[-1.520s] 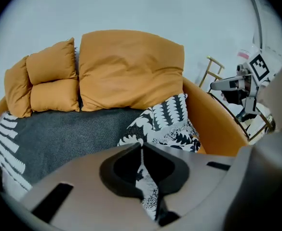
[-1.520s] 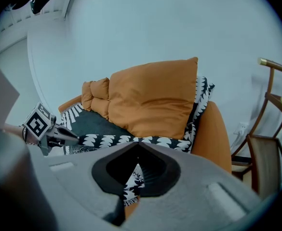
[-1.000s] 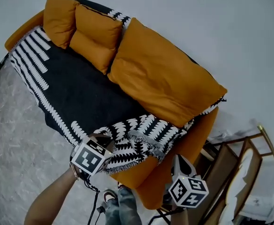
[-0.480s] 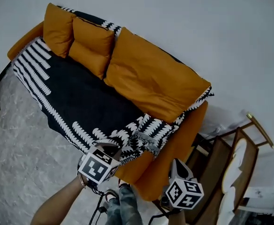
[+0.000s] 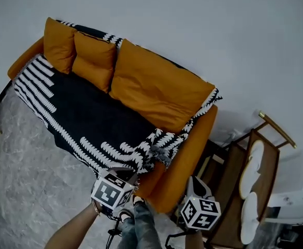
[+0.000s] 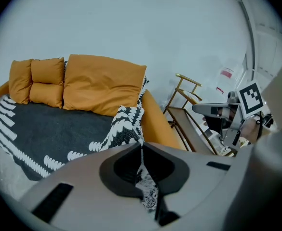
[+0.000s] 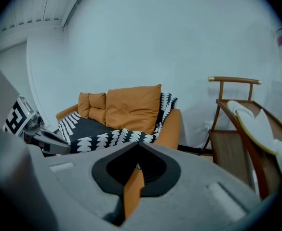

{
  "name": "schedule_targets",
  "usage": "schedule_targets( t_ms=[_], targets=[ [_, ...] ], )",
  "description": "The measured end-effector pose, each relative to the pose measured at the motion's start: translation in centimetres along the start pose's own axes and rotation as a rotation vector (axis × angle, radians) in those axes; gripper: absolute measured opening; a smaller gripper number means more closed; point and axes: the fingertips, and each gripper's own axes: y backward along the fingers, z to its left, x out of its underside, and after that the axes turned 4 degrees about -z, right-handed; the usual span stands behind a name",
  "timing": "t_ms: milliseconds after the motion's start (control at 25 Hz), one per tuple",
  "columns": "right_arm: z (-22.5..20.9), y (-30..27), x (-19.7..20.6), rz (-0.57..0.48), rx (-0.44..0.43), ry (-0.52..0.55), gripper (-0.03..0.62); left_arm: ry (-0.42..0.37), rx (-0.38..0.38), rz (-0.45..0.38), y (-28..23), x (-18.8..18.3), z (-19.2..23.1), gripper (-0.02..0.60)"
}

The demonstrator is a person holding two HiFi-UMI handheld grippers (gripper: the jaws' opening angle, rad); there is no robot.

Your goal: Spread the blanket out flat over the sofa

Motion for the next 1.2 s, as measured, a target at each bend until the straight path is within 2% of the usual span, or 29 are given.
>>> schedule_targets(
  t_ms=[400, 720, 920, 1200],
  targets=[
    [-1.3, 3.6, -0.1, -0.022, 0.015, 0.012, 0.005, 0.053, 0.025, -0.001, 1.2, 2.0, -4.6, 0.012],
    [-2.1, 6.3, 0.5, -0.026, 0.003, 0.018, 0.005, 0.123, 0.038, 0.004, 1.2, 5.7, -7.9, 0.012],
    [-3.3, 8.1, 1.8, -0.011, 0.007, 0.009, 0.005, 0.101, 0.026, 0.022, 0.7, 8.0, -9.7, 0.012],
    [-4.7, 9.3, 3.2, 0.009, 0.004, 0.066, 0.005, 0.205, 0.039, -0.006, -0.7, 11.3, -12.1, 0.012]
  ],
)
